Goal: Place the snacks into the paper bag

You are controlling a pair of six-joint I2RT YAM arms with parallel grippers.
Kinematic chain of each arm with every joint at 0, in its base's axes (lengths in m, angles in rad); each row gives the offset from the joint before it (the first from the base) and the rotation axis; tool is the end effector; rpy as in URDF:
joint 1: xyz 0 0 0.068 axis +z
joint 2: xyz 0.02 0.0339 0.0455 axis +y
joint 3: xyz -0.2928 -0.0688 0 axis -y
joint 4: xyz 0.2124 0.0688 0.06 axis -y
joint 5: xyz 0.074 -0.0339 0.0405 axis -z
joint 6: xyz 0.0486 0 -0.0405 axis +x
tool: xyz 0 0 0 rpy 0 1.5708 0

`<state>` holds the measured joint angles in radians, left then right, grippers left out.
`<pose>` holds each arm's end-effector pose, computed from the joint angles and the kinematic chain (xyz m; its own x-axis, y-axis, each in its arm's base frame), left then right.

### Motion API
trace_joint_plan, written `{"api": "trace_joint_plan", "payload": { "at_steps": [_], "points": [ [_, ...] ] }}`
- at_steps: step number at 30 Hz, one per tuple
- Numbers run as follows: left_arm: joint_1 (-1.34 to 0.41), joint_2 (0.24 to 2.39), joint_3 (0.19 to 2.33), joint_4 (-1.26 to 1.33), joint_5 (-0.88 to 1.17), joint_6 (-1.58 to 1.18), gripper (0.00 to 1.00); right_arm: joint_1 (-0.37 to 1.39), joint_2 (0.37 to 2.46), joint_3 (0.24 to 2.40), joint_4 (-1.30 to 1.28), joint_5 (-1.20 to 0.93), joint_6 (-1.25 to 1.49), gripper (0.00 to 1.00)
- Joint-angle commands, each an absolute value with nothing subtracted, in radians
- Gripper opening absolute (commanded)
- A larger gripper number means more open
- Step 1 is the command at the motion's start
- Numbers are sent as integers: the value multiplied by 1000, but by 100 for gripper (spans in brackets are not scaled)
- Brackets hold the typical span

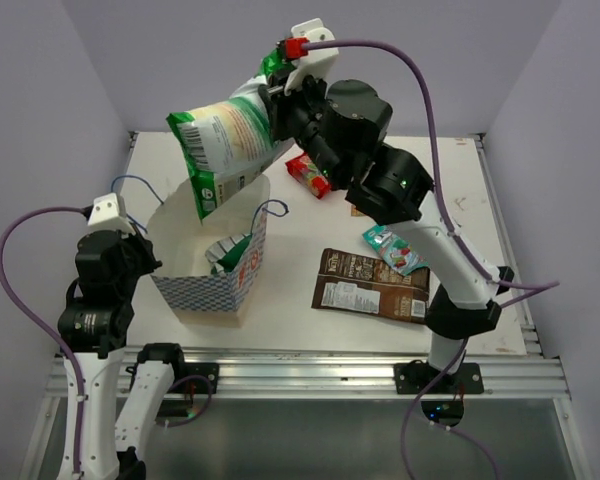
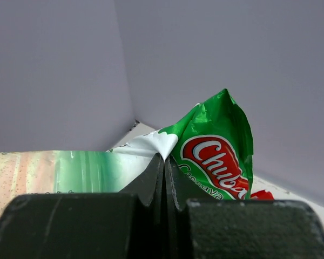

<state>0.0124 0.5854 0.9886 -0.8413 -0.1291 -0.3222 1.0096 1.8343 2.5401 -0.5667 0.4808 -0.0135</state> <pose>0.0584 0.0070 0.3620 -0.3616 -0.3185 -0.8763 -0.2566 0.9375 -0.2349 0.1973 0.2716 0.5959 0.0806 0.1058 -0.9911 -0.5058 0.8611 0.0507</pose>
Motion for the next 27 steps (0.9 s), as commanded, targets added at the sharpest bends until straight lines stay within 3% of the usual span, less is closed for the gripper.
{"api": "trace_joint_plan", "payload": {
  "at_steps": [1,14,16,17,18,24,27],
  "points": [
    [11,563,1003,-807,-120,-322,0,1034,1925,2525,-485,462,-23,0],
    [11,519,1014,-847,-124,-333,0,1111,2025,2342,-442,341,86,3],
    [11,512,1019,-854,-129,-333,0,1112,2037,2381,-489,339,95,32],
    [11,511,1017,-856,-130,-334,0,1114,2026,2379,-498,341,94,74],
    [11,506,1019,-861,-135,-334,0,1114,2014,2376,-505,354,91,87],
    [11,502,1014,-862,-132,-342,0,1091,1866,2347,-517,521,-69,98],
    [11,505,1012,-862,-130,-342,0,958,1821,2287,-534,483,-43,99]
  ]
}}
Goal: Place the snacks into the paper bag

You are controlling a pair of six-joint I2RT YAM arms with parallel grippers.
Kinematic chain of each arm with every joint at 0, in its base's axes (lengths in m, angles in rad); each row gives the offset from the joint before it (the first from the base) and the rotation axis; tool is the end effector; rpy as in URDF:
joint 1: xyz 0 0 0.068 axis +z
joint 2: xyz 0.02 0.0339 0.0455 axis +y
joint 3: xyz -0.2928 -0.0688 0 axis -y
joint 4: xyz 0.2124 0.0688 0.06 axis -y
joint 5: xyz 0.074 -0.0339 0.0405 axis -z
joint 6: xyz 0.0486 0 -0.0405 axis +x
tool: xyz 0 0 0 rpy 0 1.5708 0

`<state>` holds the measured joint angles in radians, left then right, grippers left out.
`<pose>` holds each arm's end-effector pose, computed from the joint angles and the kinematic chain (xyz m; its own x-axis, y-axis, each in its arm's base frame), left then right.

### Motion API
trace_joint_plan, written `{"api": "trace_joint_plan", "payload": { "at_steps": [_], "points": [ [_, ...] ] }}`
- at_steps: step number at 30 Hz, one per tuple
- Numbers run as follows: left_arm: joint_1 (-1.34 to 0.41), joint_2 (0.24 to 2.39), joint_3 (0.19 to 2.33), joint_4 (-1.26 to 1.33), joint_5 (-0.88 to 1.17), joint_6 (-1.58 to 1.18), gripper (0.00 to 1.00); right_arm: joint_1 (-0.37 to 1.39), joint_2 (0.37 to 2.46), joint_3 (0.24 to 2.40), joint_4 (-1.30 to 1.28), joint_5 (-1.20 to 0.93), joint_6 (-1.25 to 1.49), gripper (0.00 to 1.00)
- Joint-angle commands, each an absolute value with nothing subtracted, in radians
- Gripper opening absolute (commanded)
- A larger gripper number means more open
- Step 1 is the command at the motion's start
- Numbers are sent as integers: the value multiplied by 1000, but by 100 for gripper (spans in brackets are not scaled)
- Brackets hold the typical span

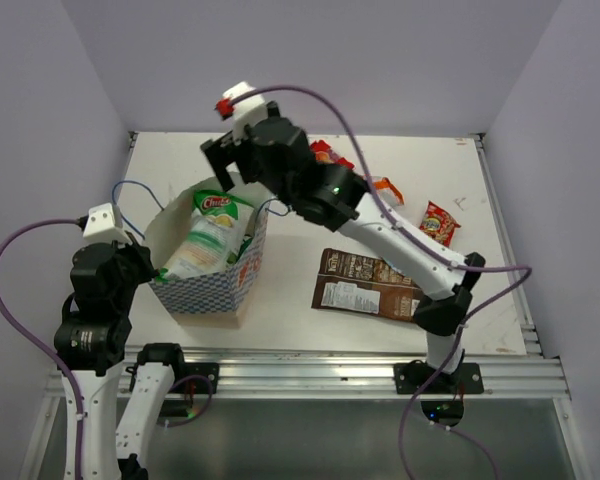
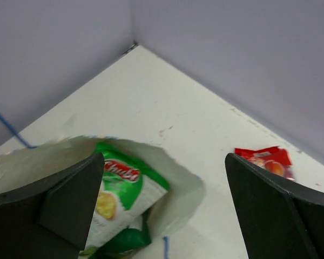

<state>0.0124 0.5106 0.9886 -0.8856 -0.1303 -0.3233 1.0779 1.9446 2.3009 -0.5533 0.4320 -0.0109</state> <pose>0.0376 0.0068 0.3591 -0.3340 -0.3192 -0.8869 -0.2507 0.9371 -0.2428 0.2171 0.3612 0.4933 -0.0860 -0.1810 -0.9797 -0.6067 0.7895 -0.0926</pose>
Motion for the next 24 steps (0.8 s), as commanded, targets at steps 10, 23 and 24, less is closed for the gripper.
{"api": "trace_joint_plan", "payload": {
  "at_steps": [10,23,24],
  "points": [
    [11,517,1046,-891,-153,-339,0,594,2068,2259,-529,311,57,99],
    [11,561,1097,-956,-129,-354,0,479,2453,2307,-495,273,89,99],
    [11,560,1095,-956,-130,-356,0,476,2457,2292,-500,276,90,99]
  ]
}}
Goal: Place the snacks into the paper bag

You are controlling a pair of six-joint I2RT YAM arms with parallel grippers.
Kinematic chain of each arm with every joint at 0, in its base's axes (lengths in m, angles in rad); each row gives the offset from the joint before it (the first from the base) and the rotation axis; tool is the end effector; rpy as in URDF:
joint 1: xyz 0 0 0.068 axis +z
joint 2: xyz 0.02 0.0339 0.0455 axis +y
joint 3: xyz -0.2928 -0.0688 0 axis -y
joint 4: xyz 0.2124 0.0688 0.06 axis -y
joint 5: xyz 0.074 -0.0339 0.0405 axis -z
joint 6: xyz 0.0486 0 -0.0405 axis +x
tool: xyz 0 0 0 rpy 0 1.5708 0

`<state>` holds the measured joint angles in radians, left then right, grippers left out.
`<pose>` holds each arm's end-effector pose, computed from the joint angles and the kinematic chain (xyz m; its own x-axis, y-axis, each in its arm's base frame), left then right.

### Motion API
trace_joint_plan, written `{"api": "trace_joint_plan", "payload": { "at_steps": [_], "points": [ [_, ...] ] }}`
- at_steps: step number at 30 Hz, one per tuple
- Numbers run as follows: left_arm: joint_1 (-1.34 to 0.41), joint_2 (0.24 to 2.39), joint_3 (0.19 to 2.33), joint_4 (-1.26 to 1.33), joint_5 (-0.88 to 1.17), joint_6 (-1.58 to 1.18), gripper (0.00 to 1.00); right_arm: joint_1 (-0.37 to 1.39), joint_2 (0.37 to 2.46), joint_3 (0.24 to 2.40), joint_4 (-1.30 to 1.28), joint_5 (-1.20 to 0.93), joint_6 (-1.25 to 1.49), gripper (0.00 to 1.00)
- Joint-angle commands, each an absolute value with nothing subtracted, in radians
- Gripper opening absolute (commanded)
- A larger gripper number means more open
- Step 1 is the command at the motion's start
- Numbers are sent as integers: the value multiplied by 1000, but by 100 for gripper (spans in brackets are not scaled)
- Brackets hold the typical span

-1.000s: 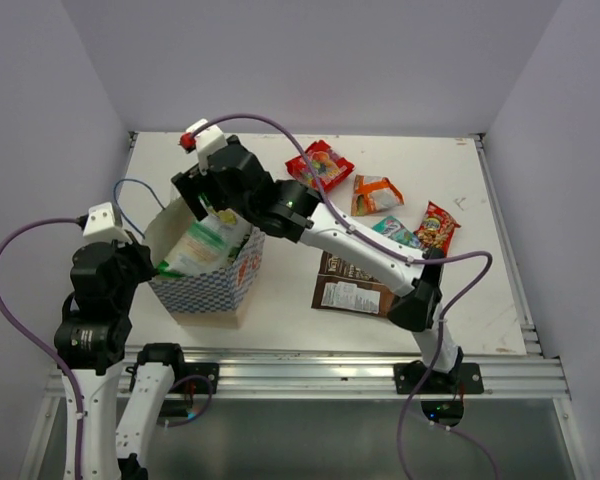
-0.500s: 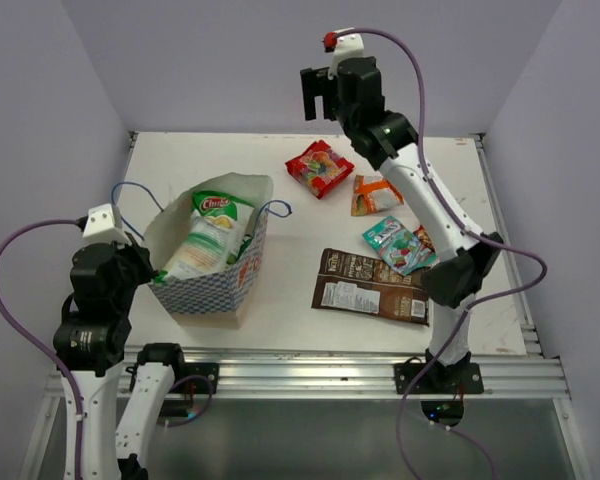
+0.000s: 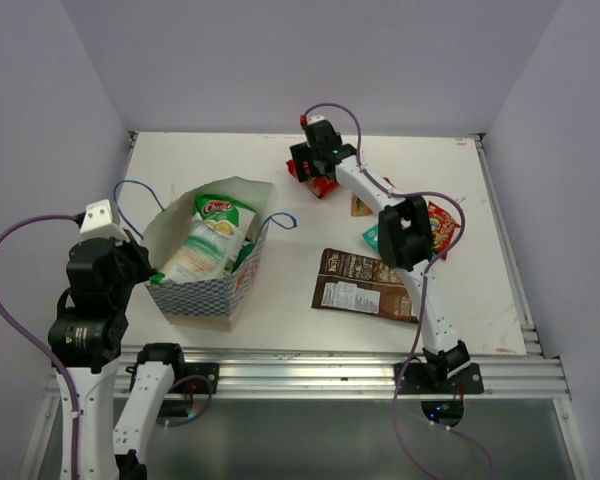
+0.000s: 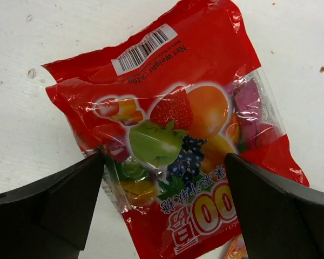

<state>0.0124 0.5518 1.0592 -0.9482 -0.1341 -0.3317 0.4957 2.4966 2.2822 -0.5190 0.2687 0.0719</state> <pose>0.0375 0.0070 0.3705 -0.3600 -0.3272 -0.8737 -0.2649 0.9338 -0.2406 0.5023 0.2569 0.2221 -0.6078 -0.2499 -0.7537 -0.2421 0.9623 -0.1239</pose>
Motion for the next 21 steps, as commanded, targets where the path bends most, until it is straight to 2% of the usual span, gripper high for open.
{"api": "trace_joint_plan", "payload": {
  "at_steps": [1,3,5,7,13,21],
  "points": [
    [11,560,1092,-956,-132,-359,0,476,2464,2275,-503,279,87,99],
    [11,561,1080,-948,-130,-364,0,477,2477,2235,-520,282,90,96],
    [11,566,1066,-937,-124,-368,0,477,2487,2220,-544,285,97,52],
    [11,569,1051,-930,-118,-373,0,477,2480,2210,-560,302,104,0],
    [11,563,1009,-882,-107,-379,0,477,2318,2207,-598,315,104,0],
    [11,558,994,-857,-100,-353,0,581,1976,2324,-621,98,121,0]
  ]
}}
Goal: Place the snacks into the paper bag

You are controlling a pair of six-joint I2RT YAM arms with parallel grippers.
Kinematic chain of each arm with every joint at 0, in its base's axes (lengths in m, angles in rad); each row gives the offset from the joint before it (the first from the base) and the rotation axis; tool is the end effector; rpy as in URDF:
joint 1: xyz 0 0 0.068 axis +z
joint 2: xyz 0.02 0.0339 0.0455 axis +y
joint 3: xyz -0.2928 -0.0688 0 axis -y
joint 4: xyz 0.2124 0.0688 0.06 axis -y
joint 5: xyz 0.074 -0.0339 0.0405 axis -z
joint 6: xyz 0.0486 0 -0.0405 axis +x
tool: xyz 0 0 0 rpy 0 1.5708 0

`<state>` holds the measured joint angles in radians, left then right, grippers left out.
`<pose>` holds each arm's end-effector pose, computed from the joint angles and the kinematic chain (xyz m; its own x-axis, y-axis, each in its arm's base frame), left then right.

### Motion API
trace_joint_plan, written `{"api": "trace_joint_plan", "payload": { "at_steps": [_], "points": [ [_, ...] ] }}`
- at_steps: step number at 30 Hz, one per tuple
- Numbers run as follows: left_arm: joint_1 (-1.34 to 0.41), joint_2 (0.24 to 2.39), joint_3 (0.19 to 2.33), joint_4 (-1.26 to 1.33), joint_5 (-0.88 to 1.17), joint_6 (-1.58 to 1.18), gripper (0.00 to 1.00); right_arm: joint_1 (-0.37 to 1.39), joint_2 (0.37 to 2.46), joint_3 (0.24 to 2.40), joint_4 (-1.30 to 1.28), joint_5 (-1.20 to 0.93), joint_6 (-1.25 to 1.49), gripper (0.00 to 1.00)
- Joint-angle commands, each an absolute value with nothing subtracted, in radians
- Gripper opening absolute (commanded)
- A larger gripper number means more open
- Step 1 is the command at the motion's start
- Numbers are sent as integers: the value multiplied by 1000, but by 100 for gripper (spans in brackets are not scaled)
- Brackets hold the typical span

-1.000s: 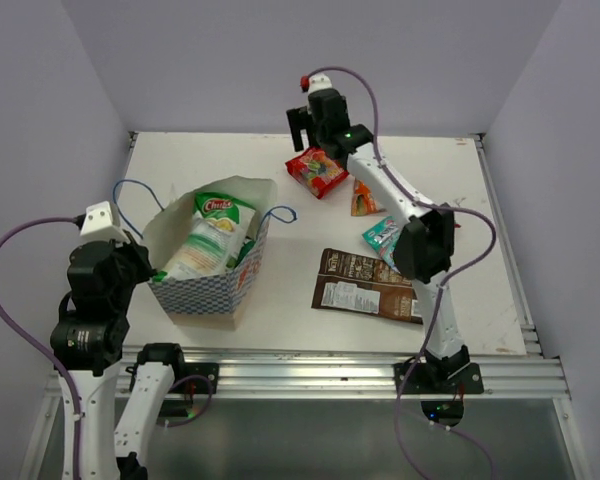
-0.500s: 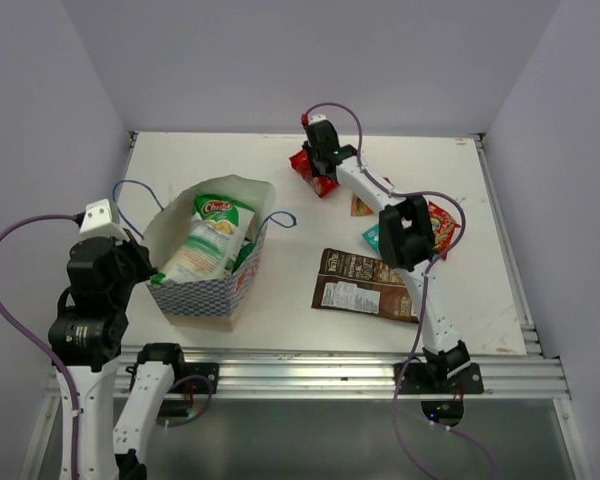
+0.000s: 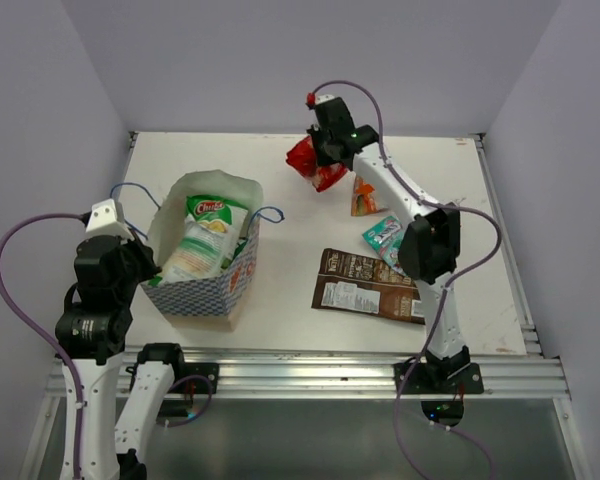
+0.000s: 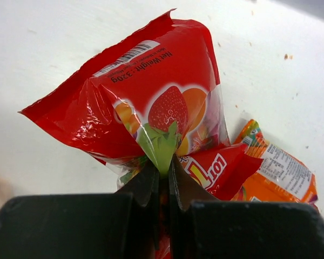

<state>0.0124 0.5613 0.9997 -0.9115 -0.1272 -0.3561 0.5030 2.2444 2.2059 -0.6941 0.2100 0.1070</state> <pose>0.0477 0.0068 0.3582 -0.3834 -0.3506 -0.8545 -0.2762 0.9263 -0.2562 0.4496 0.2358 0.3128 -0.6185 -0.2211 -0.7541 -0.2712 0.9607 -0.0592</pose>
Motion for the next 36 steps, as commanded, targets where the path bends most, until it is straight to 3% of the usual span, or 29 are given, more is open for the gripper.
{"api": "trace_joint_plan", "payload": {
  "at_steps": [1,8,15,16,17,18,20,21,25,28,36],
  "points": [
    [11,557,994,-857,-98,-348,0,635,1935,2333,-629,97,111,0],
    [11,545,996,-865,-78,-334,0,856,1904,2433,-698,18,130,0],
    [11,520,992,-874,-58,-334,0,1017,1979,2381,-790,-35,192,3],
    [11,512,991,-876,-55,-334,0,1026,1982,2363,-798,-37,198,18],
    [11,509,991,-876,-54,-334,0,1032,1986,2326,-799,-46,204,41],
    [11,506,989,-877,-52,-334,0,1046,1990,2316,-804,-34,215,82],
    [11,499,986,-877,-49,-336,0,1052,1988,2330,-818,-11,216,90],
    [11,496,985,-876,-49,-336,0,1052,1980,2348,-824,30,203,99],
    [12,486,976,-870,-40,-339,0,1046,1942,2496,-906,237,114,99],
    [11,485,976,-867,-44,-339,0,1014,1815,2441,-923,418,78,99],
    [11,483,954,-847,-38,-337,0,913,1468,1630,-901,540,270,99]
  ]
}}
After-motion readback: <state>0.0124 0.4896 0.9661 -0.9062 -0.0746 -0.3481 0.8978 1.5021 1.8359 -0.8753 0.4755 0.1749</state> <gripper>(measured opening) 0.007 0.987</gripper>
